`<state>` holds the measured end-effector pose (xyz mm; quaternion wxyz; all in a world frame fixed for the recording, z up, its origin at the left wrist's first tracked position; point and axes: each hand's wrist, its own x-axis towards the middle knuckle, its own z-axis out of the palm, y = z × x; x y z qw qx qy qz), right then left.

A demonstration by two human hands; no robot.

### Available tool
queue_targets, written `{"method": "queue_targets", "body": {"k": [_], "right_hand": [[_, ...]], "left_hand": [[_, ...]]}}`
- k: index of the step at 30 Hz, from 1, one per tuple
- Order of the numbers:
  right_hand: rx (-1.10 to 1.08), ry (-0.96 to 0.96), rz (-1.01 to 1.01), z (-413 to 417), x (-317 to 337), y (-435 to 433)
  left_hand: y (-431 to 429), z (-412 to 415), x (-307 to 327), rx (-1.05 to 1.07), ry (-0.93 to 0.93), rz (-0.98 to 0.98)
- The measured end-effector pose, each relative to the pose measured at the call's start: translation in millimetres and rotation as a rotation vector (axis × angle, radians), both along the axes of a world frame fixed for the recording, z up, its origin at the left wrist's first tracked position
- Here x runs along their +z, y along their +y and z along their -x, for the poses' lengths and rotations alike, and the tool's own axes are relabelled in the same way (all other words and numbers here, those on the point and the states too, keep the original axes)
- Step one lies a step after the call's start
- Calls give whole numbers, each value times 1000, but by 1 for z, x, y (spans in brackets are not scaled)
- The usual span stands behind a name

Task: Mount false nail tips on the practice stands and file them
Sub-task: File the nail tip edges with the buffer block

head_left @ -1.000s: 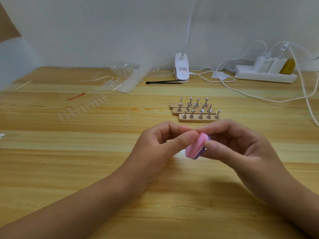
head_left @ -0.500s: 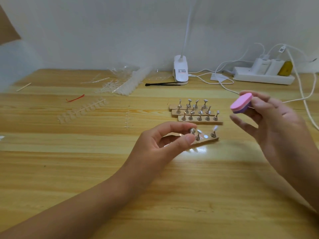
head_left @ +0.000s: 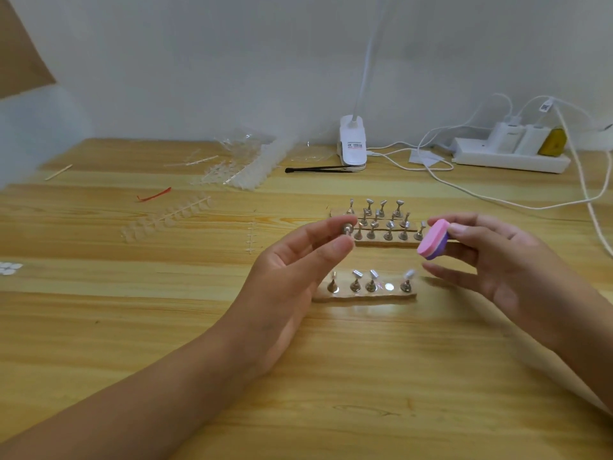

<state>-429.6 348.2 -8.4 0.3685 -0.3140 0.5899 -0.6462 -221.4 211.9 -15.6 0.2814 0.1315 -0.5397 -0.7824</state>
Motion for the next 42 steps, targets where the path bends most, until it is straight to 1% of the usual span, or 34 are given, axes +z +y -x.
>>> {"method": "queue_targets", "body": {"k": [3,6,9,12,15,18,20,24,28,32,36,40,42], "right_hand": [[-17,11,114,-2,1,0],[38,-1,217,-9,1,1],[126,19,285,-22,2,2],[133,65,319,-31,6,4],[158,102,294,-34,10,6],[275,141,171,-35,12,8],[303,165,102,-35,10,8],[286,128,94,-33,7,6],[378,168,42,-35,7,7],[284,168,73,-32,4,6],[385,159,53,-33,9,8],[304,199,65,-35,5,6],[317,191,53,-35,6,7]], "left_hand": [[-1,-3,6,14,44,5],[1,-4,7,-9,27,-50],[10,-5,6,-150,-14,-134],[21,-3,3,-234,-104,-151],[25,0,1,-240,-178,-162],[25,2,0,-242,-194,-183],[24,2,0,-244,-204,-173],[25,3,-1,-236,-225,-141],[26,3,-2,-215,-232,-109],[27,3,-4,-181,-246,-89],[29,4,-6,-153,-247,-66],[30,4,-7,-148,-287,2],[29,4,-8,-150,-284,13]]}}
